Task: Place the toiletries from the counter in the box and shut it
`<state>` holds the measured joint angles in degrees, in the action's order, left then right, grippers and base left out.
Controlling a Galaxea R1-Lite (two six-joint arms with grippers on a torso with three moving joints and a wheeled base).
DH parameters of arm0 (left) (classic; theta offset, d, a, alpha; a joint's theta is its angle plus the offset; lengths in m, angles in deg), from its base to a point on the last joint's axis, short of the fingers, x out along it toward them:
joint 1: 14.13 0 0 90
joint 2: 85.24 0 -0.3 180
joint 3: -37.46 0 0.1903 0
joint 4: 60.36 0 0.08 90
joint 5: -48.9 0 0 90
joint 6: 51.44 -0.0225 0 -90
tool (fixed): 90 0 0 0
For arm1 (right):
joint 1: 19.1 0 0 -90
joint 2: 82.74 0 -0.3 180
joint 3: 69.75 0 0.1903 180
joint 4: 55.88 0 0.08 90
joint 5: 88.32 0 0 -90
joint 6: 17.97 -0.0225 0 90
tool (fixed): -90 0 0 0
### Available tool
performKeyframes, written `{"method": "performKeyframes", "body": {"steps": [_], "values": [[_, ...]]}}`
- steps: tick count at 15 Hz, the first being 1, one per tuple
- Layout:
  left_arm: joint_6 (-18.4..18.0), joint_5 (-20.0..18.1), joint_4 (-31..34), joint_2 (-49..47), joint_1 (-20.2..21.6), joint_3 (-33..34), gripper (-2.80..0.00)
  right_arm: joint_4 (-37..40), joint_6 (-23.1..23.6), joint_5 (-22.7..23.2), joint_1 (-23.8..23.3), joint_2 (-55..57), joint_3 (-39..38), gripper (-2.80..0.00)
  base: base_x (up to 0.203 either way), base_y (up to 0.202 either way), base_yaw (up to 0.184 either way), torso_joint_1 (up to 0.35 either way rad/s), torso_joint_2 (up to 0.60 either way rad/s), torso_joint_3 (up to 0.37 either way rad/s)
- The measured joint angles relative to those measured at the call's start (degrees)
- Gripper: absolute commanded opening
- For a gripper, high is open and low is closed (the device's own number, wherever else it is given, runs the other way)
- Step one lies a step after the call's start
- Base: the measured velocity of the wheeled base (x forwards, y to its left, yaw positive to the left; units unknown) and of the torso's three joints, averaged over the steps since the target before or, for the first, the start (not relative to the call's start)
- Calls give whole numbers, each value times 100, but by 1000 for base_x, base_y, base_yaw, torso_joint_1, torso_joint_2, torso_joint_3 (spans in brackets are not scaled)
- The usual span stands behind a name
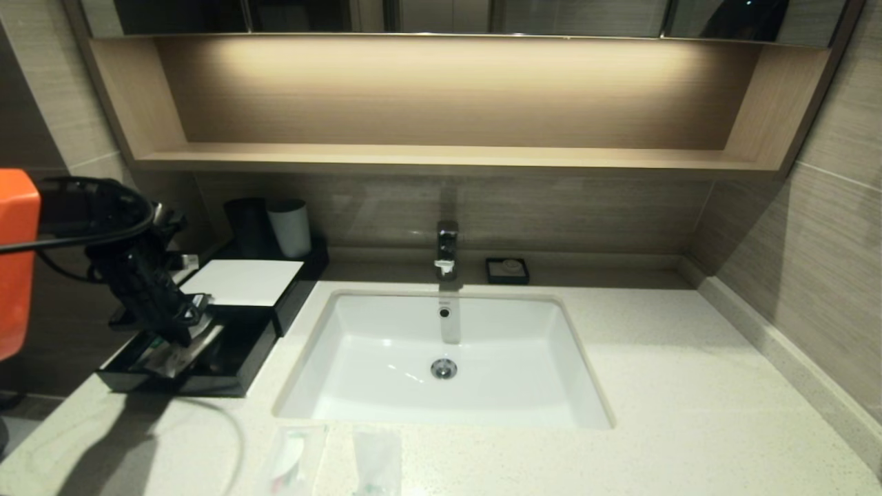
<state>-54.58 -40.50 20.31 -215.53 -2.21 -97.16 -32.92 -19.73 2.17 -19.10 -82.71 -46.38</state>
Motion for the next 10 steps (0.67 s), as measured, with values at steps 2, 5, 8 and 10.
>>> {"method": "performKeyframes", "body": {"steps": [2, 5, 8, 10], "values": [[-3, 2, -56, -16, -5, 0, -280, 0, -2, 2, 0, 0, 0, -280, 0, 0, 0, 0, 0, 0], [-2, 1, -164, -41, -32, -2, -280, 0, 0, 2, 0, 0, 0, -280, 0, 0, 0, 0, 0, 0], [-2, 13, -249, -57, -43, -2, -280, 0, 1, 1, 0, 0, 0, -280, 0, 0, 0, 0, 0, 0], [-2, 13, -246, -63, -46, -2, -280, 2, 1, 2, 0, 0, 0, -280, 0, 0, 0, 0, 0, 0]]}}
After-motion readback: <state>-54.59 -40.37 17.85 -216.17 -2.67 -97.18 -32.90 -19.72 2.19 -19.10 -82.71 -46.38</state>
